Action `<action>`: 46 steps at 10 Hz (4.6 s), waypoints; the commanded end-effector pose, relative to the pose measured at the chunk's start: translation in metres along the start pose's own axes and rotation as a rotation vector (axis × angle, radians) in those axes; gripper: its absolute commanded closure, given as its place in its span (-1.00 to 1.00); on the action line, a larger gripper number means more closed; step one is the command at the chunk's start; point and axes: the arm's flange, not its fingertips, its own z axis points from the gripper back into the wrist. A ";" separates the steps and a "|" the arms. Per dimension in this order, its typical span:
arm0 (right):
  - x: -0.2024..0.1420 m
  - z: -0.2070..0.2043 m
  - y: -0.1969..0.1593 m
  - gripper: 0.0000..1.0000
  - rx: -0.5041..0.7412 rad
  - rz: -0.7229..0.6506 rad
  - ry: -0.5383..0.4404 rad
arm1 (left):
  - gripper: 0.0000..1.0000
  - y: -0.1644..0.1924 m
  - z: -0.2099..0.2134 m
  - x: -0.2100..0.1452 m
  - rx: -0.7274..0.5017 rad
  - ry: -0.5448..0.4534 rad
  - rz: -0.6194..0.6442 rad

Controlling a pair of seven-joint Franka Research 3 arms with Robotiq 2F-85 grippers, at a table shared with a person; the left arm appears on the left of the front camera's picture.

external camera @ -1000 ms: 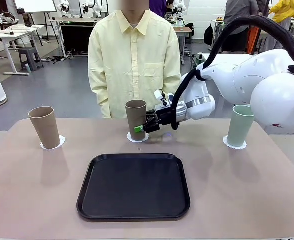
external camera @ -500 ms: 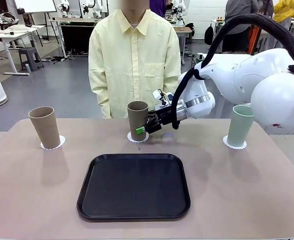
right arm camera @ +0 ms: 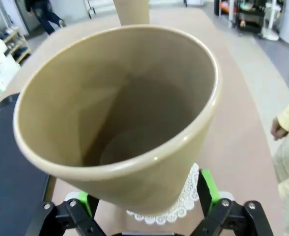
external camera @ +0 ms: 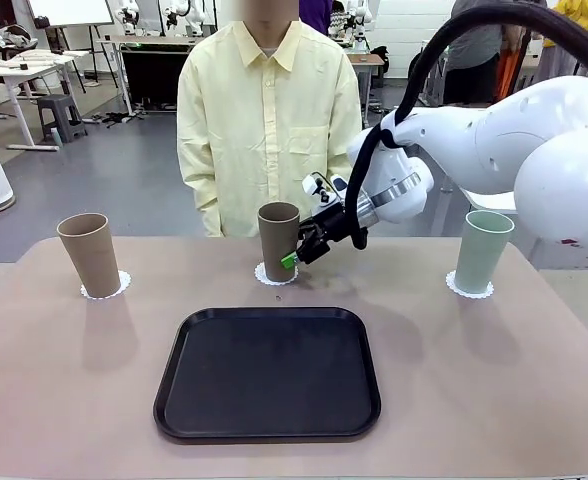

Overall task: Place coasters on the table and set cups on them.
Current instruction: Take one Reusable plastic cup from the Flat Tray and place it on a coaster set by the human.

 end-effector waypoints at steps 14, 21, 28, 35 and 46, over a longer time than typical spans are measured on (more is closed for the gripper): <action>0.093 0.133 0.181 -1.00 -0.548 -0.391 0.714 | -1.00 -0.002 0.002 0.000 0.000 -0.005 0.004; 0.136 0.142 0.247 -1.00 -0.706 -0.644 0.715 | -1.00 -0.002 0.002 0.000 0.000 -0.005 0.004; 0.136 0.142 0.247 -1.00 -0.706 -0.644 0.715 | -1.00 -0.002 0.002 0.000 0.000 -0.005 0.004; 0.106 0.244 0.324 -1.00 -0.659 -0.942 0.453 | -1.00 -0.002 0.002 0.000 0.000 -0.005 0.004; -0.140 0.412 0.319 -1.00 -0.081 -1.179 -0.413 | -1.00 -0.002 0.002 0.000 0.000 -0.005 0.004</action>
